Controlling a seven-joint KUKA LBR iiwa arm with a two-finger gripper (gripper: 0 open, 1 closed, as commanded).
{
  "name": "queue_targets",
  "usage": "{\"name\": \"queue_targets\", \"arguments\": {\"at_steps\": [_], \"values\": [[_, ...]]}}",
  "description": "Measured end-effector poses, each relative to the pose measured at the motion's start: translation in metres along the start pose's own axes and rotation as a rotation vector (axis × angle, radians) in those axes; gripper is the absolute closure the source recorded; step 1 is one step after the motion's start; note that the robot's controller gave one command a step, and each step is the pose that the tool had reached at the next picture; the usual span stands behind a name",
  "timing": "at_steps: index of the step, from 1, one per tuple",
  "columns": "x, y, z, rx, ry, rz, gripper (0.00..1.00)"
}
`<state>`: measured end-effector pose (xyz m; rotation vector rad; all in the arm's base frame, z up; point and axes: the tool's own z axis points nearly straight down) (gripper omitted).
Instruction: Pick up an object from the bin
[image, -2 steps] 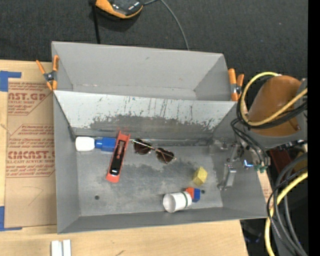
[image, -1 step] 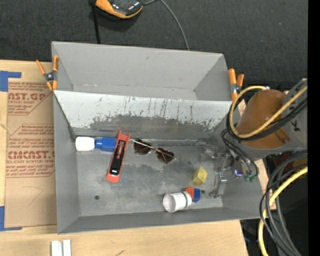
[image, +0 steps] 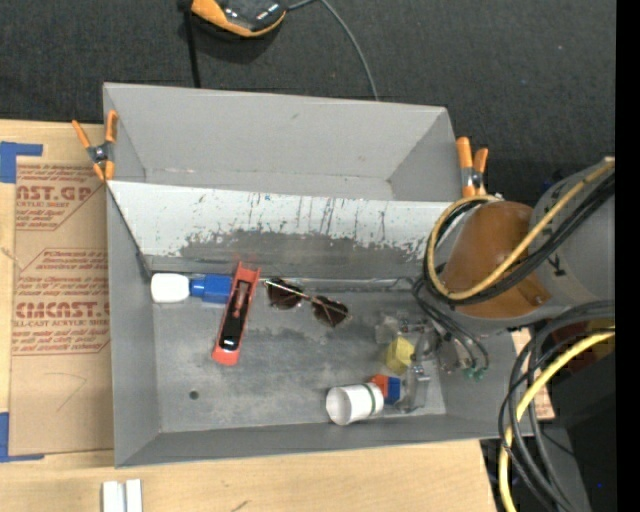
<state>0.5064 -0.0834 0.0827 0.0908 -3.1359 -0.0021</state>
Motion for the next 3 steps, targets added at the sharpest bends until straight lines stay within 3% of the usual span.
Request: {"name": "queue_targets", "arguments": {"at_steps": [2,3], "values": [[0.007,0.017,0.011,0.004,-0.01,-0.203,0.0],[0.012,0.026,0.013,0.001,-0.008,-0.406,1.0]]}}
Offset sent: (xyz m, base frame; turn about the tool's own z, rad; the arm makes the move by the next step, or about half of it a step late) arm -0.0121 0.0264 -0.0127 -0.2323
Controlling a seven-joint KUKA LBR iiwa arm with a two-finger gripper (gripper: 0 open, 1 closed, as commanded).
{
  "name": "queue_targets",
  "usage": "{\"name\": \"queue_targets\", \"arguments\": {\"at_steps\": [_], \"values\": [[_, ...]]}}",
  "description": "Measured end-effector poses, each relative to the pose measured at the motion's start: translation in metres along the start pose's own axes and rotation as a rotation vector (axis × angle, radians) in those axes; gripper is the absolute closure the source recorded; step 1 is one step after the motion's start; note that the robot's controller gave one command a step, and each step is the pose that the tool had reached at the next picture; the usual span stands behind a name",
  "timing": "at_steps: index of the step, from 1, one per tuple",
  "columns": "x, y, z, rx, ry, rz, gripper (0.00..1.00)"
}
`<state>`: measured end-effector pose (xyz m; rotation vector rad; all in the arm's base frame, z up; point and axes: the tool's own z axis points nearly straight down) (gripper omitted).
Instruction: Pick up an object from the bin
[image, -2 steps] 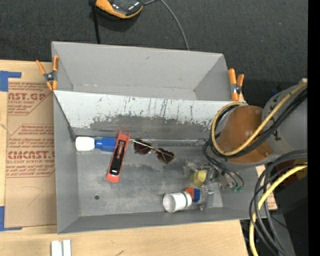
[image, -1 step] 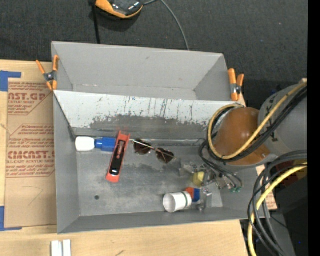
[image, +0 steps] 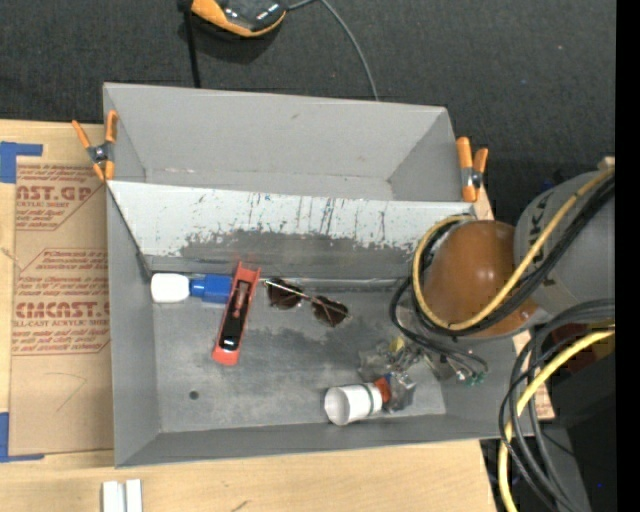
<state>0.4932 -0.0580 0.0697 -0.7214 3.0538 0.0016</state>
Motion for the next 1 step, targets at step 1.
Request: {"name": "queue_targets", "arguments": {"at_steps": [1], "values": [[0.0,0.0,0.0,0.0,0.0,0.0,1.0]]}}
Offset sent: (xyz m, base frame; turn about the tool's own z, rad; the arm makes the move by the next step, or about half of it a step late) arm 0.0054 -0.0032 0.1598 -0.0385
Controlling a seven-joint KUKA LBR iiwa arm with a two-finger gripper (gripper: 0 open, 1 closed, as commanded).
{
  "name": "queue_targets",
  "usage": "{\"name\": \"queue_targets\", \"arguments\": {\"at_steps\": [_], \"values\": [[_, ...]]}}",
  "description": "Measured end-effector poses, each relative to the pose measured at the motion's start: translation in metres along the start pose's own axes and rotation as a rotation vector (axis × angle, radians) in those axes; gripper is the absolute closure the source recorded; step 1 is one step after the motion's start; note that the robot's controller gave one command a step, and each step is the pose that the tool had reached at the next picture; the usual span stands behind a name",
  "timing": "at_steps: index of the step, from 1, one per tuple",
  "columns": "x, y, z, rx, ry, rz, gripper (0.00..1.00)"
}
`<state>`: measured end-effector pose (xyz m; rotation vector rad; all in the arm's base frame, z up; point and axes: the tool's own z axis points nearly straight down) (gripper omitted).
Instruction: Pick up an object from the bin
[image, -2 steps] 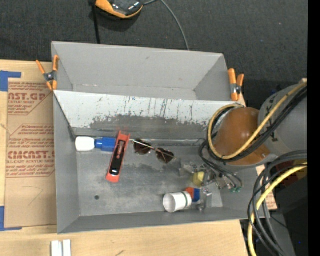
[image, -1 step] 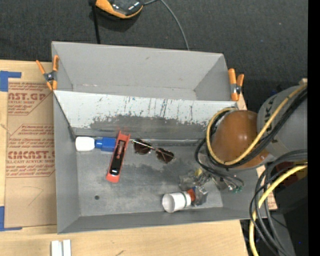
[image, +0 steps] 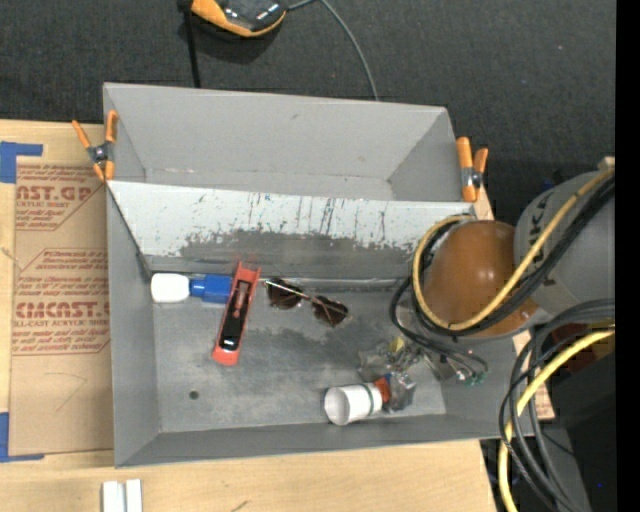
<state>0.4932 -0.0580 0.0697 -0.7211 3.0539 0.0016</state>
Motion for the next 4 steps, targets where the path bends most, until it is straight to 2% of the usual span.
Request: {"name": "queue_targets", "arguments": {"at_steps": [1,2,3,4], "values": [[0.001,0.0,-0.045,-0.005,0.007,-0.011,1.0],[0.006,-0.016,-0.105,-0.003,0.002,-0.001,1.0],[0.0,-0.022,-0.09,0.007,-0.011,-0.005,1.0],[0.014,-0.026,-0.101,-0.012,0.013,0.0,1.0]]}}
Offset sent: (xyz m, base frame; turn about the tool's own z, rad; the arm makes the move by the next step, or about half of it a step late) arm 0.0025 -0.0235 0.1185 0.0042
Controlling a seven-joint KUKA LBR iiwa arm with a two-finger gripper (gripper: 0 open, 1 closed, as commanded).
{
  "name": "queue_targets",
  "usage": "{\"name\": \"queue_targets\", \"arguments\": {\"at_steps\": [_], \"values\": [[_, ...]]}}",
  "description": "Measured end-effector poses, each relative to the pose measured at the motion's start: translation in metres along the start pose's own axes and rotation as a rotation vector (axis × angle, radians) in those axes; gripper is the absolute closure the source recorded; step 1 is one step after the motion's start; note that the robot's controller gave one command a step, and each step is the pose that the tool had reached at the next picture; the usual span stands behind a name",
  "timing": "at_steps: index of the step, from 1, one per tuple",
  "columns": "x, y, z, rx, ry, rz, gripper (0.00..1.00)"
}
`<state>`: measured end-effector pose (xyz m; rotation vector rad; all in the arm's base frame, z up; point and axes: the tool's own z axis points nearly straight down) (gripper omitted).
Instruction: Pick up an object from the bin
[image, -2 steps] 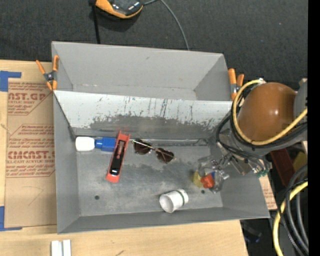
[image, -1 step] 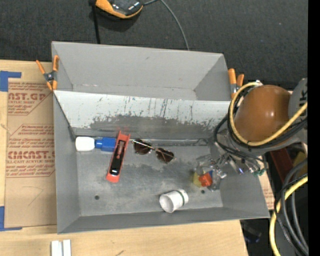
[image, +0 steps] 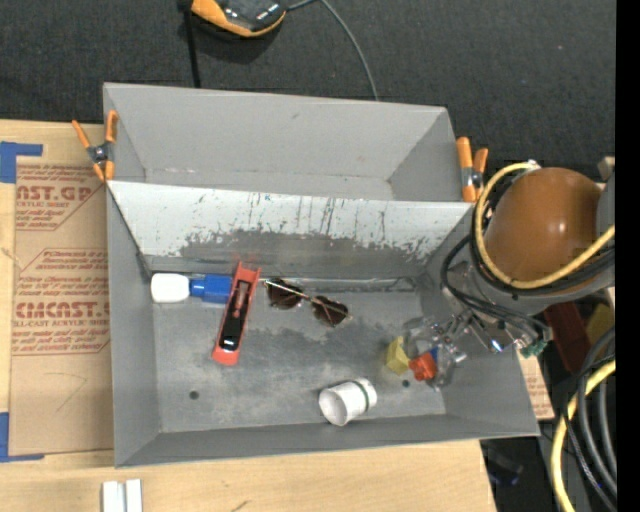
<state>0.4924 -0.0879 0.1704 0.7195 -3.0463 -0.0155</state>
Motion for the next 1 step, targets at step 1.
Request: {"name": "queue_targets", "arguments": {"at_steps": [1], "values": [[0.0039,-0.0084,-0.0651,0.012,-0.015,0.003,1.0]]}}
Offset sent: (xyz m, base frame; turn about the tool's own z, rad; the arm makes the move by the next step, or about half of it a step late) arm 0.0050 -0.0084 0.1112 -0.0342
